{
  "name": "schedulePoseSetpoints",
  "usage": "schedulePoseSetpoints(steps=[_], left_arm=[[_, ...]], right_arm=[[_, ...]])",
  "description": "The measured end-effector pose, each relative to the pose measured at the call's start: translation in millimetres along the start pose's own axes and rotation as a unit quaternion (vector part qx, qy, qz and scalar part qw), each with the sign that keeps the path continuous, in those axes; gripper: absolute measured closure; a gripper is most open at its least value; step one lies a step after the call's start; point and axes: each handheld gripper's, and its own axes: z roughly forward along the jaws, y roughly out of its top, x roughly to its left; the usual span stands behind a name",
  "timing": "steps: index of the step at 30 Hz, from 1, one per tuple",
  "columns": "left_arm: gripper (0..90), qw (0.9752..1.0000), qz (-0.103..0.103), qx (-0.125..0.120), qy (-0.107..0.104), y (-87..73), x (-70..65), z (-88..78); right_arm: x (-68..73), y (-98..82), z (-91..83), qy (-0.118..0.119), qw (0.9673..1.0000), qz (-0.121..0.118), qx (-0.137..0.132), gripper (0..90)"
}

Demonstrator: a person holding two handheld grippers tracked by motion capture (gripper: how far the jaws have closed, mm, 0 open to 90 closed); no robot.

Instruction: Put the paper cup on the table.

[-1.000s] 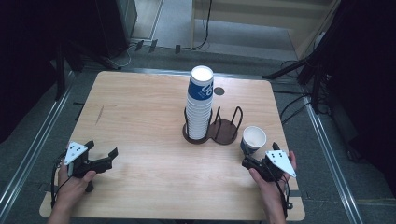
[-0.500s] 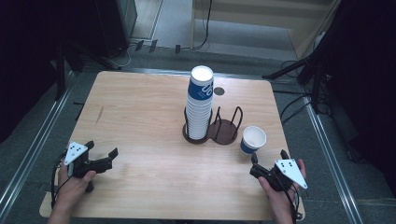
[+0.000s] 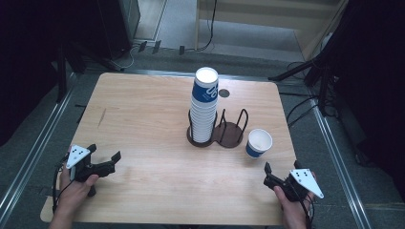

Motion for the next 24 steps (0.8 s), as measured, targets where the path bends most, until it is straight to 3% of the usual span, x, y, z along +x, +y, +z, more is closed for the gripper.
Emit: schedulePoseSetpoints(steps=[6,16,24], left_arm=[[1.4,1.0000,0.000,0.002,0.001,0.1,0.2,0.0],[1.4,1.0000,-0.001,0.000,0.002,0.1,0.7,0.0],[1.3,1.0000,-0.001,0.000,0.002,0.1,0.4,0.3]], right_arm=[[-9.0,-6.0,2.6,-0.012,0.9998,0.013,0.007,0.2],[-12.7,-11.3,4.6,-0.016,0.9997,0.010,0.015,0.3],[-23.8,-18.1,-1.5,-0.014,0.9995,0.004,0.026,0.5]])
